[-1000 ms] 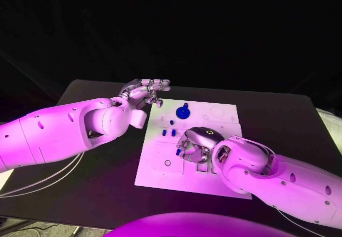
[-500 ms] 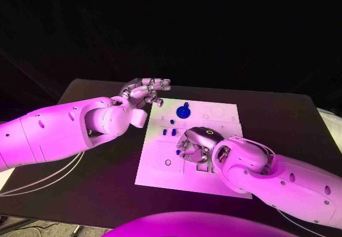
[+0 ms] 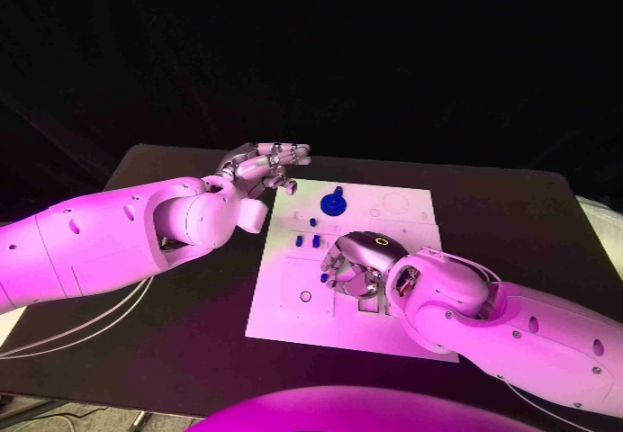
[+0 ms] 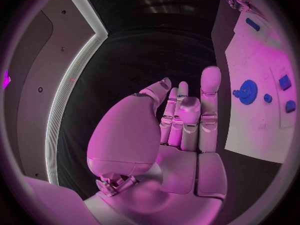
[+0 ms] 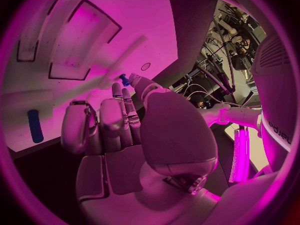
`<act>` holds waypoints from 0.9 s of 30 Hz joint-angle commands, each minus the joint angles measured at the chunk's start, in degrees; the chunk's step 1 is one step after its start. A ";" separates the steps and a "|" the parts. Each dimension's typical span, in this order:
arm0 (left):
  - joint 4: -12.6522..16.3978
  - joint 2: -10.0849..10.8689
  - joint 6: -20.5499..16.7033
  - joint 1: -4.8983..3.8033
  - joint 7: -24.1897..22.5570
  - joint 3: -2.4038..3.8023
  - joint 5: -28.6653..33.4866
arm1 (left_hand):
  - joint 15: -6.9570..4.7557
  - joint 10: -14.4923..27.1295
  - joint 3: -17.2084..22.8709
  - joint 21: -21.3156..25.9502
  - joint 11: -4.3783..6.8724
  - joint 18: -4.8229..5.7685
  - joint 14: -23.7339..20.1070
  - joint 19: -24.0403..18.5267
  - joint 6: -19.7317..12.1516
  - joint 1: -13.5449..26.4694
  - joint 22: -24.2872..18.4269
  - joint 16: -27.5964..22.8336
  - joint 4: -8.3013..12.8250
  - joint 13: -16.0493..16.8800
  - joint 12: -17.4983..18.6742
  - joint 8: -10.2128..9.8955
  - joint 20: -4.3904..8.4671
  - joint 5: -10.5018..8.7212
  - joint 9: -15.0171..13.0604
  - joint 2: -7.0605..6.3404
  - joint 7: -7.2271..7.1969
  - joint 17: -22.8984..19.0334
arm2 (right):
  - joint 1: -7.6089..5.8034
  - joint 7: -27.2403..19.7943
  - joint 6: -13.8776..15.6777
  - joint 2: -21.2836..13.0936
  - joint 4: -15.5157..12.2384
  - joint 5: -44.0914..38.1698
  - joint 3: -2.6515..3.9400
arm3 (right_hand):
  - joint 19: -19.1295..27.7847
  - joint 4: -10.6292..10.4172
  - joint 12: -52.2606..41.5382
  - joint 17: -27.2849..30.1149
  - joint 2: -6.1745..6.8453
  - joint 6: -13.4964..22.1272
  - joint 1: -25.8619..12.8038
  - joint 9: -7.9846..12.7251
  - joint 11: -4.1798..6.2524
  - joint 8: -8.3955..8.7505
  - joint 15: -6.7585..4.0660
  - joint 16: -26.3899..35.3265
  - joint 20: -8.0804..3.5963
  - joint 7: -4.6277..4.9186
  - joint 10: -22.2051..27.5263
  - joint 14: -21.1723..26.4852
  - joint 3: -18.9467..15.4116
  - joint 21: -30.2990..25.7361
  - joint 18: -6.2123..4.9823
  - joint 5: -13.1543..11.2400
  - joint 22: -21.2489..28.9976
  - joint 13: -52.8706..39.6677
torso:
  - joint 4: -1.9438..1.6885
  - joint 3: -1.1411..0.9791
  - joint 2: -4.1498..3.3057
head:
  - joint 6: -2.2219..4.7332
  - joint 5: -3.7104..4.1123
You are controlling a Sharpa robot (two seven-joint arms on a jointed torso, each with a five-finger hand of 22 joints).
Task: Assemble the parts on the task board
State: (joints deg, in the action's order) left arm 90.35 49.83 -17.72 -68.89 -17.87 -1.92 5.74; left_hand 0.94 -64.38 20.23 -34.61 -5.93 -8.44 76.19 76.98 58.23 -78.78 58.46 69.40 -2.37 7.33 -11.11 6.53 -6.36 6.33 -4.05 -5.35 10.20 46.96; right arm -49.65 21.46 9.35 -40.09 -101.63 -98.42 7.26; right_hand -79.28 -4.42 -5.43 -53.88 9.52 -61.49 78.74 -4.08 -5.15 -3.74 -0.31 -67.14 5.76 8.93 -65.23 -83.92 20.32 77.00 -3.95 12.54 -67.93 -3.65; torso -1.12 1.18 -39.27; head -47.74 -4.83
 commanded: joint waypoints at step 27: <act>-0.24 0.18 1.06 -0.01 -0.45 0.01 -0.84 | -0.03 0.42 -0.19 0.18 -0.01 -0.80 -0.42 -0.19 -0.54 -0.56 -0.10 -0.16 0.39 0.10 -0.56 -0.23 -0.01 0.20 0.06 -0.21 0.21 -0.15 | -4.44 1.34 -3.87 -13.64 -3.69 -0.08 4.54 | 0.55 -5.77 -0.38 3.99 -0.87 5.66 5.45 0.12 0.98 0.01 -0.99 2.64 -0.74 -2.03 9.76 -0.44 -18.53 -1.90 -1.27 -3.09 2.54 -0.12 | 0.29 0.04 0.19 | 2.32 1.94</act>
State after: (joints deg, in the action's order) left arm 90.08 50.09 -17.65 -68.89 -17.84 -1.95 5.35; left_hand 0.94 -64.38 20.07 -34.61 -5.92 -8.45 76.19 76.98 58.01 -78.78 58.41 69.40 -2.21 7.37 -11.53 6.54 -6.36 6.33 -4.05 -5.35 10.40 46.88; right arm -54.12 22.07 6.81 -53.90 -105.52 -96.75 11.80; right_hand -78.68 -10.05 -5.49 -49.93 8.61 -55.56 83.71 -3.86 -4.36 -3.74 -0.95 -64.80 5.53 7.04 -55.21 -83.93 1.75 75.34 -4.85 9.51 -65.30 -3.73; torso -0.74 1.20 -39.08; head -45.55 -3.05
